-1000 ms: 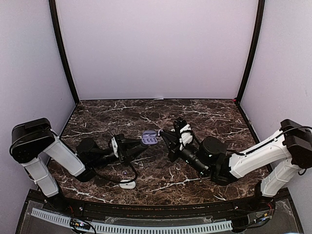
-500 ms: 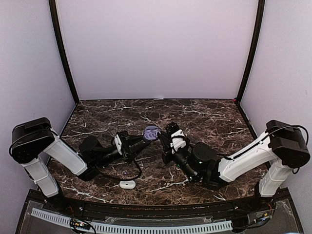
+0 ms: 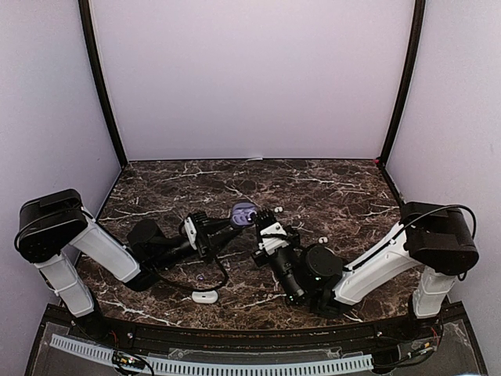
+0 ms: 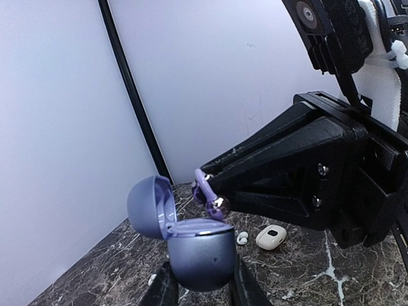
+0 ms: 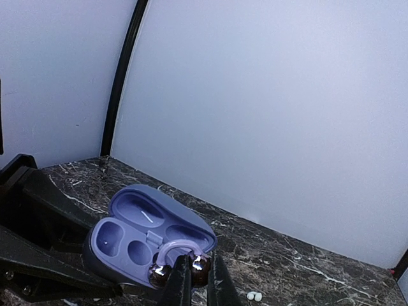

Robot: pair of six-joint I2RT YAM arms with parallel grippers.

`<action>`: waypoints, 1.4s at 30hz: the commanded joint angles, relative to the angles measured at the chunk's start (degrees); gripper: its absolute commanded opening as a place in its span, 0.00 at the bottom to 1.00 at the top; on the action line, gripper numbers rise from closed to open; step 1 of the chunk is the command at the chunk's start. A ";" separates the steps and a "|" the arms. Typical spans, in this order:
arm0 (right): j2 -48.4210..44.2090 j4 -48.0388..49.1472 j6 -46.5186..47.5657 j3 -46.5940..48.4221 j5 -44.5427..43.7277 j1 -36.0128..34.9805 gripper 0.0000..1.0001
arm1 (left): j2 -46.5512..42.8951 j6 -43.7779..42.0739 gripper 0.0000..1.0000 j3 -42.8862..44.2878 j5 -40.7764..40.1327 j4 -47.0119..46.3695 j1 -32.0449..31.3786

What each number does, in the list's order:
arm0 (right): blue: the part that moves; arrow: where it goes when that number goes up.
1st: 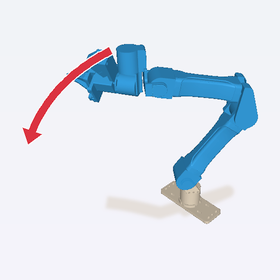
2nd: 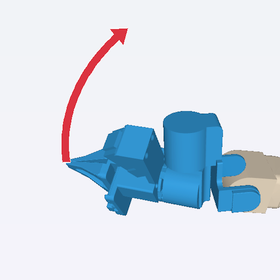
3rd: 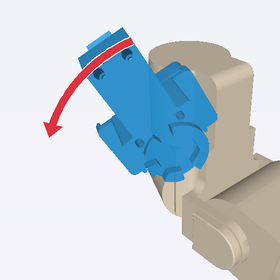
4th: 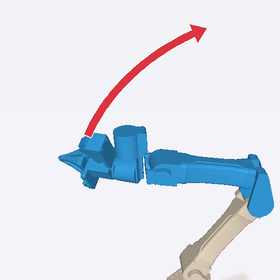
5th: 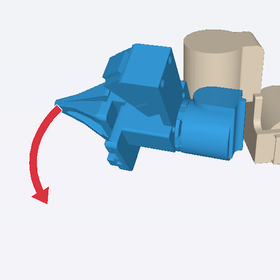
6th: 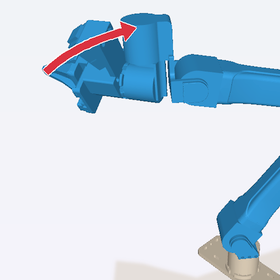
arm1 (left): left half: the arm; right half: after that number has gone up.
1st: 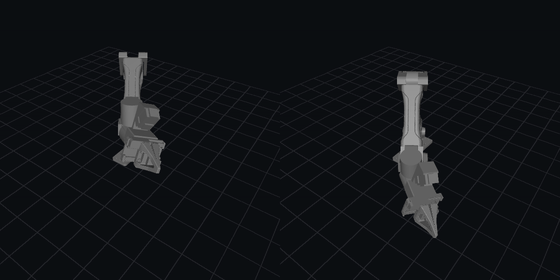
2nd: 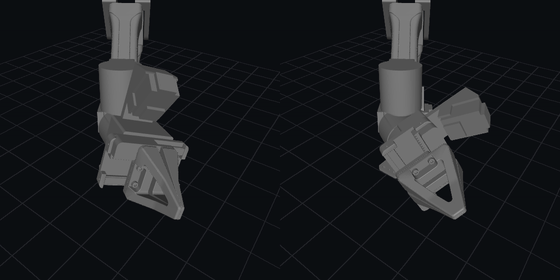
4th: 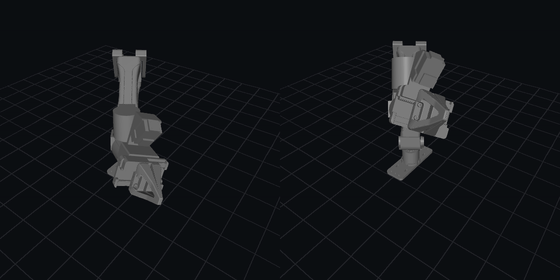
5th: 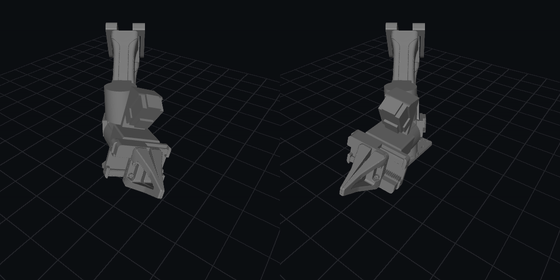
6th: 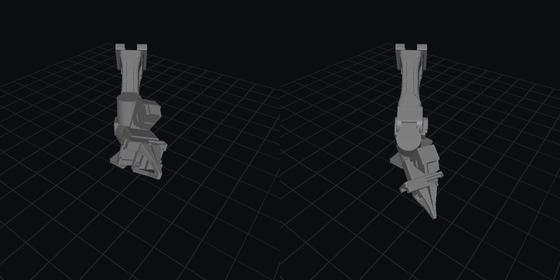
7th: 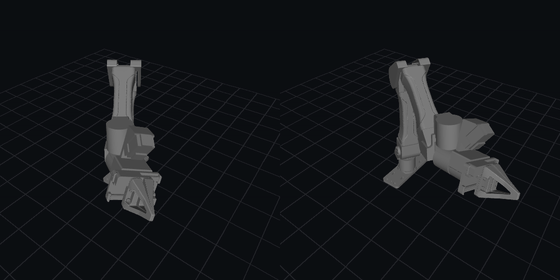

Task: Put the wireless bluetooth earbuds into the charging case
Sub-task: Insert the right earbud into the right side groove of the charging case.

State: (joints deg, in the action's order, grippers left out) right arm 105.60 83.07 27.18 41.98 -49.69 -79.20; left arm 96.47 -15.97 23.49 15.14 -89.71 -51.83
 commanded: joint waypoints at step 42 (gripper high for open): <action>-1.72 -4.58 1.94 1.12 1.98 0.60 0.21 | -1.54 2.48 0.17 -2.66 0.48 -5.43 -0.64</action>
State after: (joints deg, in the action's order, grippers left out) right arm 105.32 77.56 29.45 43.29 -48.38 -78.74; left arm 96.42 -14.52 20.88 15.77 -91.66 -52.03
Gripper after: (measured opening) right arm 0.183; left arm 0.265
